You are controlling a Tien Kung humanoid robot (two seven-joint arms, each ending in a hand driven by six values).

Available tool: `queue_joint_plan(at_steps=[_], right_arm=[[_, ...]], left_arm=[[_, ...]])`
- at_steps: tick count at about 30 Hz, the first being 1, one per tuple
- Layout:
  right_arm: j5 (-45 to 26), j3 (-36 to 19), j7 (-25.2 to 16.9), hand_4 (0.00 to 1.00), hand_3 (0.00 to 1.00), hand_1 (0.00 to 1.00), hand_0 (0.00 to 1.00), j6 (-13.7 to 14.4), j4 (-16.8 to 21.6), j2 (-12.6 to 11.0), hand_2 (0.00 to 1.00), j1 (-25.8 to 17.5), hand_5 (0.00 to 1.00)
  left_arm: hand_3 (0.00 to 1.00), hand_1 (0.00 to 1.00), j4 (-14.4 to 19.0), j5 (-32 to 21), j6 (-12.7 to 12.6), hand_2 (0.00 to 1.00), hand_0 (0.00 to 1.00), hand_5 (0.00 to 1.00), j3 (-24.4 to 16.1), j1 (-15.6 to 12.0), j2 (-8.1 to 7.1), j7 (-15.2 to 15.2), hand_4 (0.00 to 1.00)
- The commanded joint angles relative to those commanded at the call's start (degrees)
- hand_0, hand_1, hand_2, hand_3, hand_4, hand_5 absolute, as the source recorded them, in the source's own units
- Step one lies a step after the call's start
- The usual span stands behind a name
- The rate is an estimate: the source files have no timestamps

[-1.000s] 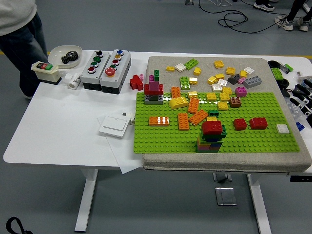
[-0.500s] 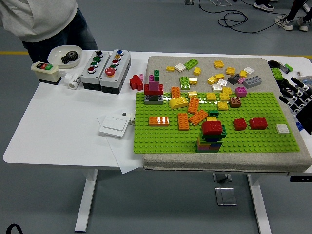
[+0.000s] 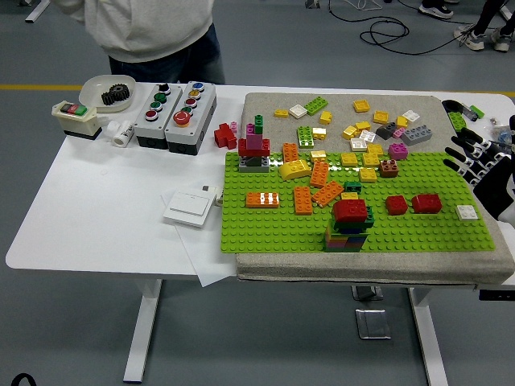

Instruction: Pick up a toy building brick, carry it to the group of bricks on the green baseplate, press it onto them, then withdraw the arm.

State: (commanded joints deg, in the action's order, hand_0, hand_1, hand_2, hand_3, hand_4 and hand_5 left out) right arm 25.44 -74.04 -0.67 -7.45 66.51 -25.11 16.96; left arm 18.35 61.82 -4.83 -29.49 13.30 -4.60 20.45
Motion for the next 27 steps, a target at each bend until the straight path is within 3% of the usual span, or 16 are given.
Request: queue_joint_plan(at_steps=[5, 12, 13, 18, 19, 24, 25, 27], right_arm=[[4.77, 1.07, -0.89, 0.998, 0.777, 0.777, 0.862, 1.52, 0.47, -1.1, 0.785, 0.77, 0.998], [21.17, 5.04, -4.51, 0.998, 0.766, 0.762, 0.844, 5.1, -0.68, -5.0, 0.769, 3.57, 0.981], [23.1, 5.26, -4.67, 0.998, 0.719, 0.76, 0.84, 5.22, -0.79, -5.23, 0.763, 3.75, 0.764], [33.85, 8.59, -6.87, 0.998, 0.719, 0.76, 0.84, 5.64, -3.48, -7.6, 0.763, 6.78, 0.764], [36.08, 9.49, -7.7, 0.975, 0.728, 0.772, 0.852, 5.76, -4.61, -8.09, 0.774, 7.67, 0.633], [48.2, 11.83, -10.21, 0.975, 0.728, 0.772, 0.852, 6.28, -8.05, -9.13, 0.774, 9.84, 0.633], [50.64, 12.12, -10.57, 0.948, 0.76, 0.768, 0.85, 6.39, -8.5, -9.2, 0.775, 10.1, 0.503], [54.39, 12.61, -11.22, 0.948, 0.76, 0.768, 0.85, 6.64, -9.26, -9.3, 0.775, 10.56, 0.503]], left_arm=[[0.587, 0.708, -0.04, -0.17, -0.06, 0.725, 0.672, 0.666, 0.03, -0.01, 0.02, -0.04, 0.671], [0.587, 0.707, -0.12, -0.35, -0.18, 0.725, 0.671, 0.666, 0.07, 0.14, -0.02, -0.1, 0.67], [0.587, 0.707, -0.13, -0.39, -0.21, 0.724, 0.671, 0.667, 0.1, 0.15, -0.02, -0.12, 0.67], [0.587, 0.707, -0.16, -0.55, -0.29, 0.724, 0.671, 0.667, 0.13, 0.31, -0.09, -0.13, 0.67], [0.587, 0.707, -0.17, -0.54, -0.3, 0.724, 0.671, 0.667, 0.12, 0.44, -0.14, -0.13, 0.67], [0.587, 0.707, -0.24, -1.24, -0.59, 0.724, 0.671, 0.667, 0.45, 0.65, -0.26, -0.26, 0.67], [0.587, 0.707, -0.26, -1.35, -0.65, 0.723, 0.671, 0.667, 0.48, 0.64, -0.28, -0.27, 0.67], [0.587, 0.707, -0.29, -1.5, -0.74, 0.723, 0.671, 0.667, 0.51, 0.61, -0.32, -0.29, 0.67]])
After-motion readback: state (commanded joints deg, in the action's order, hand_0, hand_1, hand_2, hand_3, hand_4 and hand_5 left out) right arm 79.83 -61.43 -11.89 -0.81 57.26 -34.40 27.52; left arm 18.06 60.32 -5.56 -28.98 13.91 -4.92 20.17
